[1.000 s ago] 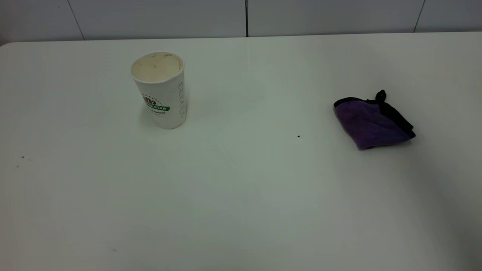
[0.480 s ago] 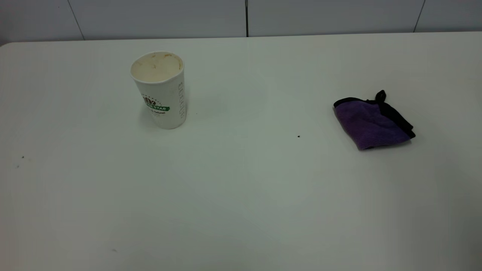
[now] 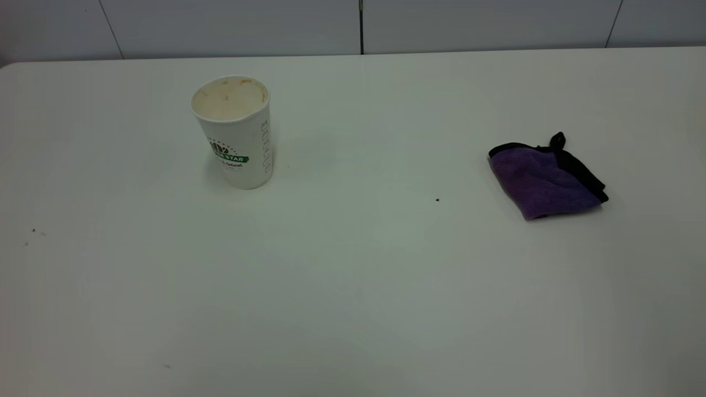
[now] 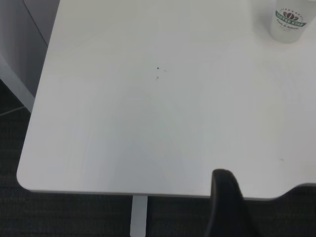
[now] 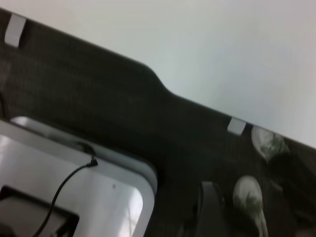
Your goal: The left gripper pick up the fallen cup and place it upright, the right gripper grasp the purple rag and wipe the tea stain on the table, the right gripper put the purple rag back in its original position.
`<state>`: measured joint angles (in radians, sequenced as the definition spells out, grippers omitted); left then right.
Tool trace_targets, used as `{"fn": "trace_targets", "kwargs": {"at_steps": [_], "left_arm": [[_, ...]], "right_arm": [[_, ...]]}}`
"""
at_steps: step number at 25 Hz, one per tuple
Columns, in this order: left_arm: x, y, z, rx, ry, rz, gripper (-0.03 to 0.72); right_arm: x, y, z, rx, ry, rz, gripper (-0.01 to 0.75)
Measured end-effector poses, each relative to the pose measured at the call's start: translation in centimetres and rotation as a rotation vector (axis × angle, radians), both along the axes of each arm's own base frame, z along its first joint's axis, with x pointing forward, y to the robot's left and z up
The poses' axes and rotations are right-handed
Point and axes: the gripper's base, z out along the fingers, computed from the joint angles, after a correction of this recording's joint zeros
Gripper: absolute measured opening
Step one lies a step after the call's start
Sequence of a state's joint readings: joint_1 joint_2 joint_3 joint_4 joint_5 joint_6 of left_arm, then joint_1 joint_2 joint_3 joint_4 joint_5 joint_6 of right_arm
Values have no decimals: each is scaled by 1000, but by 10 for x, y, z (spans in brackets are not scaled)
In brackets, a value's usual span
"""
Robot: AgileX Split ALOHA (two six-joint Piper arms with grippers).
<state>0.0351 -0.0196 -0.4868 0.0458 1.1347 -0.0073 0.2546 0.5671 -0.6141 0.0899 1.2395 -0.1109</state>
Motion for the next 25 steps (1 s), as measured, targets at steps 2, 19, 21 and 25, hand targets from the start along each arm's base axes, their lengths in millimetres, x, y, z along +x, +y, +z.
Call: {"fn": "trace_targets", "kwargs": {"at_steps": [2, 19, 21, 25], "left_arm": [[0, 0, 0, 0, 0, 0, 462], [0, 0, 0, 1, 0, -1, 462], [0, 0, 0, 6, 1, -5, 462], [0, 0, 0, 1, 0, -1, 462]], "right_arm": [[-13, -3, -4, 20, -50, -12, 561], [-46, -15, -16, 86, -358, -50, 561], [-46, -15, -16, 87, -359, -51, 561], [-46, -15, -16, 87, -359, -51, 561]]}}
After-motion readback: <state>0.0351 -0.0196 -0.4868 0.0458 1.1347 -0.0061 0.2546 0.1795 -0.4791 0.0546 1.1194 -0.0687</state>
